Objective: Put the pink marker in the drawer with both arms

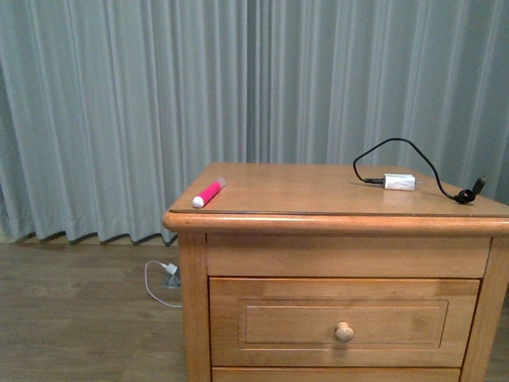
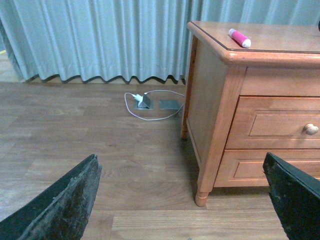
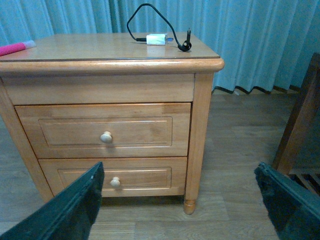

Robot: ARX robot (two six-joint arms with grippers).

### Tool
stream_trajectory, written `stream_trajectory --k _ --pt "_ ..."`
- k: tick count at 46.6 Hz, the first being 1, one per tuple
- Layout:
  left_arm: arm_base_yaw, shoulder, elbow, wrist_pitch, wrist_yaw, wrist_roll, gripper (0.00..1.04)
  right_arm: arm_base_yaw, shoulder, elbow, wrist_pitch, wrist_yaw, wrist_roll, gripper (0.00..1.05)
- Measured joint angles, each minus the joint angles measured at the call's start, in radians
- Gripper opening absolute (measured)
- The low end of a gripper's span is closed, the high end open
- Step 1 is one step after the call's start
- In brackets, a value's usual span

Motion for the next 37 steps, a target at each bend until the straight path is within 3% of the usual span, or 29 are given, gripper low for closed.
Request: stream_trajectory --k 37 --pt "0.0 0.0 0.0 0.0 0.0 0.0 0.99 0.0 0.0 0.0 0.0 0.0 0.0 0.96"
